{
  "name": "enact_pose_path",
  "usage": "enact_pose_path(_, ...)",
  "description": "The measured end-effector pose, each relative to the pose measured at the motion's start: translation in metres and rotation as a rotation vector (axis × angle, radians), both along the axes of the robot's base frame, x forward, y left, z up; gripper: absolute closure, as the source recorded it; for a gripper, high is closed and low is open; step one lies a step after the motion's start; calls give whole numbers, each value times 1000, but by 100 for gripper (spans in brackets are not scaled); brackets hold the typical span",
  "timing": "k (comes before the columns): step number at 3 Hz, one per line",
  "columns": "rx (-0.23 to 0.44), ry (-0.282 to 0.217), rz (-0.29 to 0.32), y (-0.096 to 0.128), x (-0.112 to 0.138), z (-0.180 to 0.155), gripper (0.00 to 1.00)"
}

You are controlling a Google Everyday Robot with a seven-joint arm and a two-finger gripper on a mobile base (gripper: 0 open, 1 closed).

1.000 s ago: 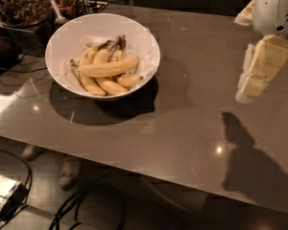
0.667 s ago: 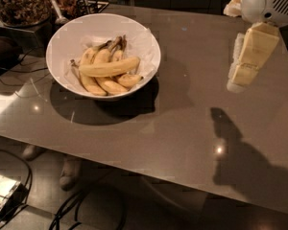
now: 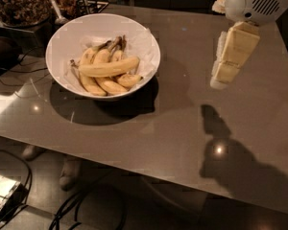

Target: Pick banana from white bowl

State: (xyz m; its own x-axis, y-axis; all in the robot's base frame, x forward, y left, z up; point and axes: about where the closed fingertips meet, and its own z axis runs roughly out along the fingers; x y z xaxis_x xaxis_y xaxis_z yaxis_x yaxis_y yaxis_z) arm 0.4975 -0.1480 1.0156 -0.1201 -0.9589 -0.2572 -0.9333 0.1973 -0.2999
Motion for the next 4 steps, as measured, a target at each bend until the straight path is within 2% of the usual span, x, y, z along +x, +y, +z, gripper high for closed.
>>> enact_pose_path(1,-16,-1,20,33,23,-4,0)
enact_pose_path(2,-57,3,93,74,48,-10,0)
enact_pose_path(4,-53,-7,101,81,51,-10,0)
